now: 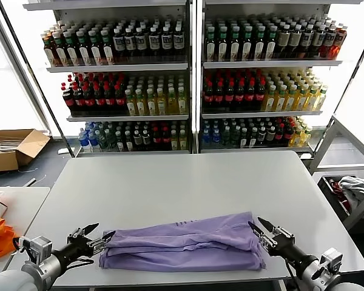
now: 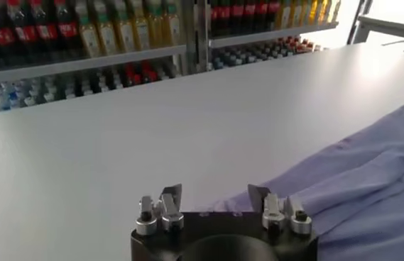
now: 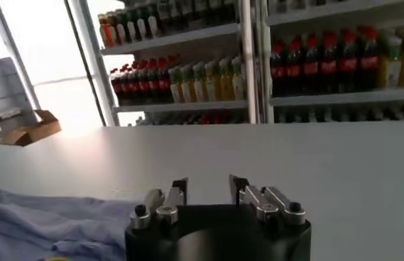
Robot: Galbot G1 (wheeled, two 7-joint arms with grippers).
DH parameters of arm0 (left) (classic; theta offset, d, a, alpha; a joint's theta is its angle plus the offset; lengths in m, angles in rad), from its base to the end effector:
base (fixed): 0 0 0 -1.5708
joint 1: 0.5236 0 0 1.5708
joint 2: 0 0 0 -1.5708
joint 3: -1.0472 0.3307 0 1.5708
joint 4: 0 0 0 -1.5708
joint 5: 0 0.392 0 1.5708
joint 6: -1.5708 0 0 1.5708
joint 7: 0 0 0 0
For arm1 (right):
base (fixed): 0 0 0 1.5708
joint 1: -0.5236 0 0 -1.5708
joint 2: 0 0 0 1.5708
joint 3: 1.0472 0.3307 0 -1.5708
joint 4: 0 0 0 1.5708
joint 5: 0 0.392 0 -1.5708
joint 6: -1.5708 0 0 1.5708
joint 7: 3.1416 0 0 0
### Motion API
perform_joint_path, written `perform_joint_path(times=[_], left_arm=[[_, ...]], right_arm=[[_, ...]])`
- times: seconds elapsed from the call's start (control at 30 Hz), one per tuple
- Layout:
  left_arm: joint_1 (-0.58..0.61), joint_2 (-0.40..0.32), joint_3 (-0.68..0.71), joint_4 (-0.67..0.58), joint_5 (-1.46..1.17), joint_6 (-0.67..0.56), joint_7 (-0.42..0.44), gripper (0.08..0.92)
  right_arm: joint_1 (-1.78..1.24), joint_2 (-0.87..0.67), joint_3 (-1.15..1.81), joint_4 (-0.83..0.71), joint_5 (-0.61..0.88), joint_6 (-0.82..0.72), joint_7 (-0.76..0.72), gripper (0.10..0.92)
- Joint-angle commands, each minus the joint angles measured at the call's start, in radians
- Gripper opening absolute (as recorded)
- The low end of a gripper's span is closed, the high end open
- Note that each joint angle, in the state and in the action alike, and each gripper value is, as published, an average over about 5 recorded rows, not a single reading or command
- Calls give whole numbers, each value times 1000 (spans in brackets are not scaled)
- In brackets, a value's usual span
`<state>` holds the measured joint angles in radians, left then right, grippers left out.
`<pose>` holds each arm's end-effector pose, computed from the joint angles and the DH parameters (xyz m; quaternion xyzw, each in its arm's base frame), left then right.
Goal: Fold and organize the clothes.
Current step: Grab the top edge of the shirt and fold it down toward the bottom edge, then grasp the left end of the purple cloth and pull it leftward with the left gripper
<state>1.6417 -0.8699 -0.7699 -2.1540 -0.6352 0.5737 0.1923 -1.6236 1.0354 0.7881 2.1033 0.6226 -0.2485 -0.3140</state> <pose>0.2425 0.1350 -0.2078 -0.1764 -0.9427 -0.0389 0.2806 0.2361 -0.1431 -0.2349 0.1893 -0.9745 -0.0314 0.1163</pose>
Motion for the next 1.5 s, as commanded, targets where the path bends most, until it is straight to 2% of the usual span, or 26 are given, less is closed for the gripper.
perform_joint_path(times=[0.03, 0.13, 0.23, 0.33, 0.6, 0.97, 1.07, 1.5], left_arm=[[29, -116, 33, -47, -70, -53, -184, 747], [38, -177, 86, -33, -74, -90, -267, 805], [44, -220, 132, -20, -64, -125, -346, 820], [43, -238, 171, -3, -50, -143, -422, 822], [28, -274, 226, 20, -27, -138, -517, 823], [44, -295, 277, 27, 0, -129, -524, 822], [43, -298, 285, 34, 3, -128, -519, 785], [31, -310, 277, 69, 9, -134, -485, 412]], right_arm=[[21, 23, 135, -30, 46, 138, 71, 597], [14, 45, 139, -41, 10, 171, 84, 684], [-2, 61, 132, -49, -18, 200, 94, 766], [-17, 59, 121, -54, -22, 217, 94, 812], [-10, 60, 95, -59, -28, 228, 93, 823], [-15, 59, 99, -49, -25, 233, 85, 823], [-18, 59, 102, -44, -23, 233, 83, 823], [-8, 60, 98, -35, -14, 225, 82, 823]])
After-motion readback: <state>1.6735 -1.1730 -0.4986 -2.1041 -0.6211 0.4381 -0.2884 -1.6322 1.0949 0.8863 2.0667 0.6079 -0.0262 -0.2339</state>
